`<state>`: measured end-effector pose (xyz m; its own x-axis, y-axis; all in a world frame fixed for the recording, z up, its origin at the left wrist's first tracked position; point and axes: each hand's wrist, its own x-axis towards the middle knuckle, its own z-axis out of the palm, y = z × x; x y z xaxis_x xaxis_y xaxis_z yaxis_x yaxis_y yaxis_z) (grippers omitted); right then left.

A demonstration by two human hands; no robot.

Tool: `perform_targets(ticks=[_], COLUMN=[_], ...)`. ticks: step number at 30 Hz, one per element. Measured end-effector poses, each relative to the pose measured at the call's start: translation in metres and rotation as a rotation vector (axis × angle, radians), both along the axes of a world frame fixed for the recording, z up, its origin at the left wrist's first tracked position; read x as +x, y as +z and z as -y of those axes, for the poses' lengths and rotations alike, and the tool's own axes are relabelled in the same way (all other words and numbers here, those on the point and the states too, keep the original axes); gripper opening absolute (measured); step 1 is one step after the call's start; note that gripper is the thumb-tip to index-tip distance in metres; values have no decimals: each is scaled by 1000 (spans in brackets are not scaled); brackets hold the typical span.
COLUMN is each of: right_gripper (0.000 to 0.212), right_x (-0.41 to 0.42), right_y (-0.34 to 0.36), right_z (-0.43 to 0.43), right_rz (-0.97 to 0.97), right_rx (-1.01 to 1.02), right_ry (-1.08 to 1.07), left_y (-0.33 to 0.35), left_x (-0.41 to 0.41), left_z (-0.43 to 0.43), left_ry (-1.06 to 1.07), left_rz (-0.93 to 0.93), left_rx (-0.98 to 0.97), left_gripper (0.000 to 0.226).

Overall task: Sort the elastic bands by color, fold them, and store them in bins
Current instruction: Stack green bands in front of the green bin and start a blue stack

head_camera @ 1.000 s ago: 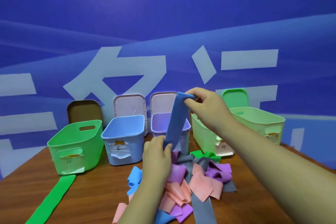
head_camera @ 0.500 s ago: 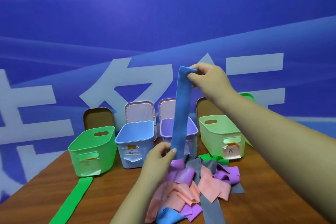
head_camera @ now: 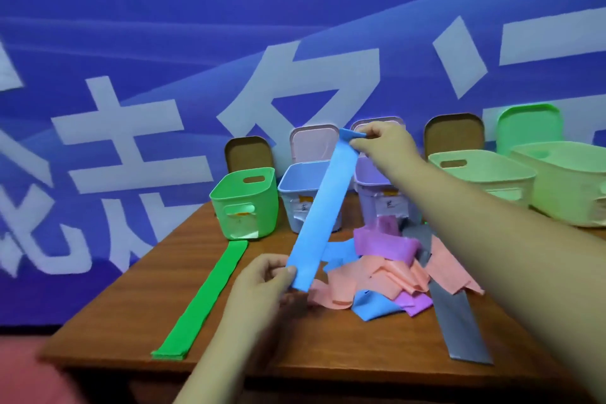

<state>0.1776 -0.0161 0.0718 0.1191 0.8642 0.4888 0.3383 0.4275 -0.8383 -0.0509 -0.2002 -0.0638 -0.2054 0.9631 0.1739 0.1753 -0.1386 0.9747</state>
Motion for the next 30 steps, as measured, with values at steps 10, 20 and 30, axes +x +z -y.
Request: perform_targets(ticks=[10,20,30], right_gripper=[9,12,16], right_x=[-90,-131,-131], right_y=[-97,-142,-159], right_z=[-33,-44,-43], right_rz=[173,307,425], right_rx=[-162,-176,-203], right_ry=[37,86,106], left_y=[-34,-38,-36], left_x=[-46,-48,-52], left_z=[32,35,34], left_ry=[180,209,166], left_rz=[-315,-524,-617], left_rx=[-102,-147,-154], left_gripper=[29,31,30])
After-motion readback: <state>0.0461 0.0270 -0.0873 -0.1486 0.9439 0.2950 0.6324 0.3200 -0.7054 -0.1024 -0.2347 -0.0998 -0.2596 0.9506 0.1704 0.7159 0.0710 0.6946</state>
